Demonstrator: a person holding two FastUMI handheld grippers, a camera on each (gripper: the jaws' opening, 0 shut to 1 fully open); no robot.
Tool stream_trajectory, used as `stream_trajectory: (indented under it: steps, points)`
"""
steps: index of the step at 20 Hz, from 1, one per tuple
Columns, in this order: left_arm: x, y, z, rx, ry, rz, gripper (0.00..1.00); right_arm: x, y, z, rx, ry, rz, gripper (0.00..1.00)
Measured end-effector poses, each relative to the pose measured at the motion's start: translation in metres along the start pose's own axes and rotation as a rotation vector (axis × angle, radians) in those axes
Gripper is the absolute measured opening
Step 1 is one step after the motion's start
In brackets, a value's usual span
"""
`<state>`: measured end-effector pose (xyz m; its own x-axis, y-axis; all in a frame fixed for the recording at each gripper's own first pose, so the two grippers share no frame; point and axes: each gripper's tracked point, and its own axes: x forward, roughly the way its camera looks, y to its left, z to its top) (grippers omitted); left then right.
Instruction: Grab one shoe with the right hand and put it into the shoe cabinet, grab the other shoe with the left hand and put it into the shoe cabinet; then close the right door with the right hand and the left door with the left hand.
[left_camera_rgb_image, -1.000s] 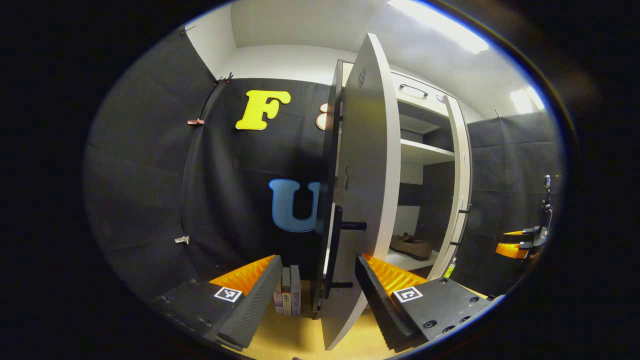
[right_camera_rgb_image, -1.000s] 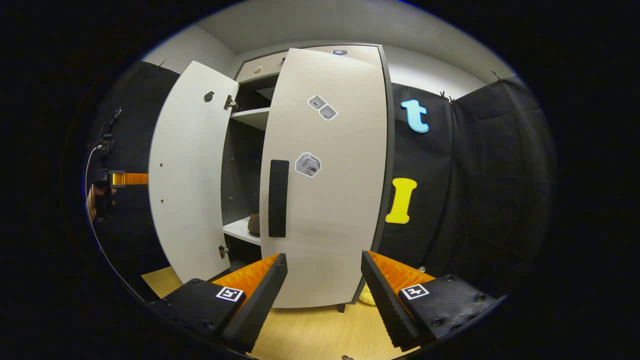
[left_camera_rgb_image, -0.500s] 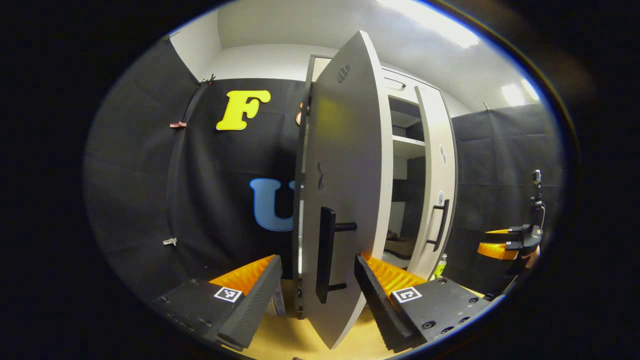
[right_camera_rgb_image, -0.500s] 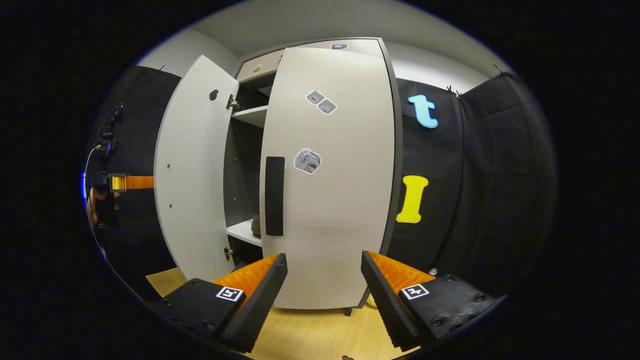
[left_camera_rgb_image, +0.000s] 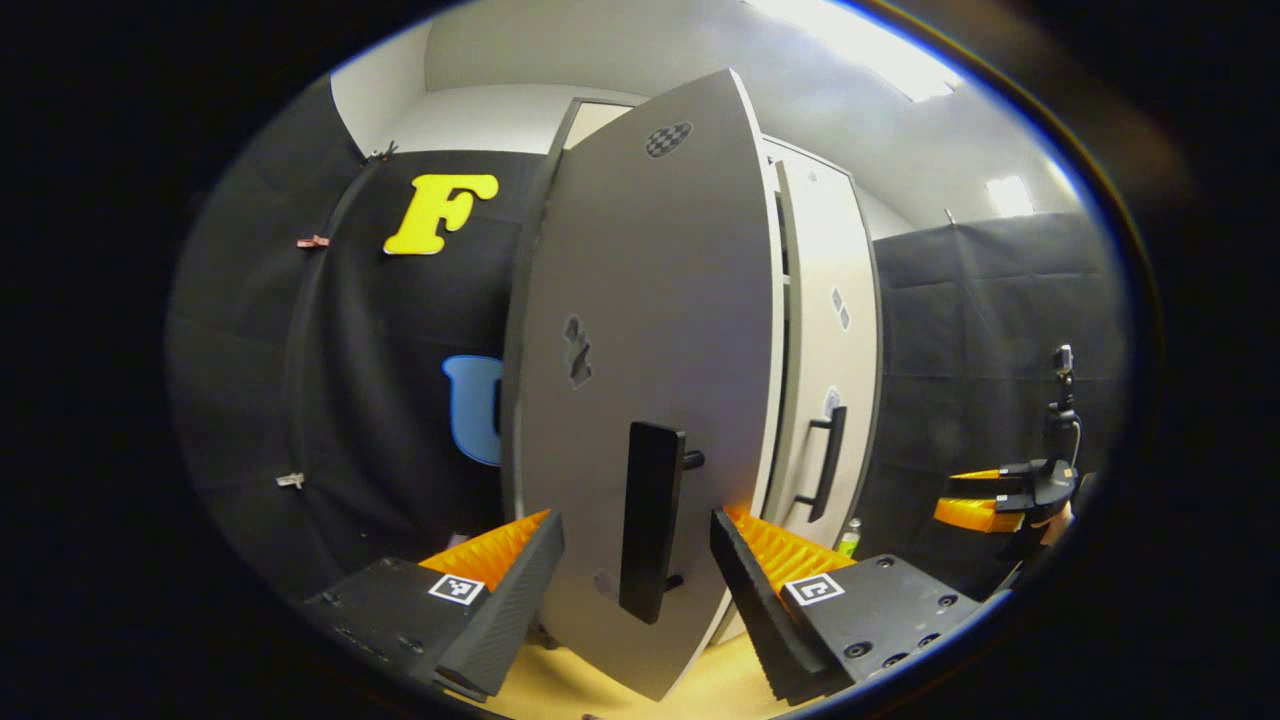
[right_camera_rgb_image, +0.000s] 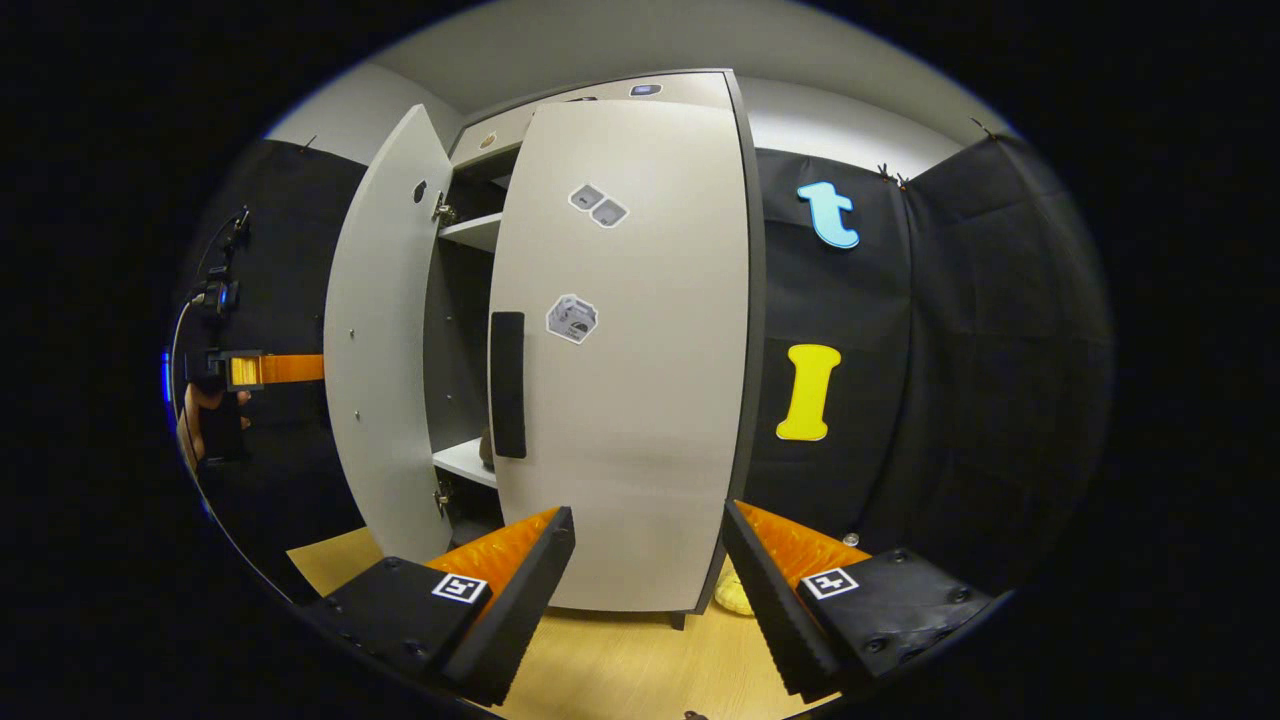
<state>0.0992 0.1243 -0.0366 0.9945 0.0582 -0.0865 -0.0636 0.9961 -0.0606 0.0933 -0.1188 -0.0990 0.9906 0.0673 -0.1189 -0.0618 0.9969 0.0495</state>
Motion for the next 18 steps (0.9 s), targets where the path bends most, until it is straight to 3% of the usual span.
stream_trajectory:
  steps: [2, 7, 12, 18]
  points:
    - [0.015, -0.010, -0.003, 0.016, 0.005, -0.012, 0.94, -0.002, -0.004, 0.000, 0.003, 0.000, -0.001, 0.98]
    - [0.031, -0.044, -0.008, 0.017, 0.012, -0.061, 0.94, -0.012, -0.018, 0.001, 0.008, -0.009, -0.014, 0.98]
    - [-0.001, -0.050, -0.004, 0.003, 0.001, -0.057, 0.94, -0.028, -0.013, 0.006, 0.020, -0.024, -0.010, 0.98]
    - [-0.049, -0.050, 0.001, -0.005, -0.013, -0.055, 0.94, -0.043, 0.036, 0.021, 0.015, -0.066, 0.047, 0.98]
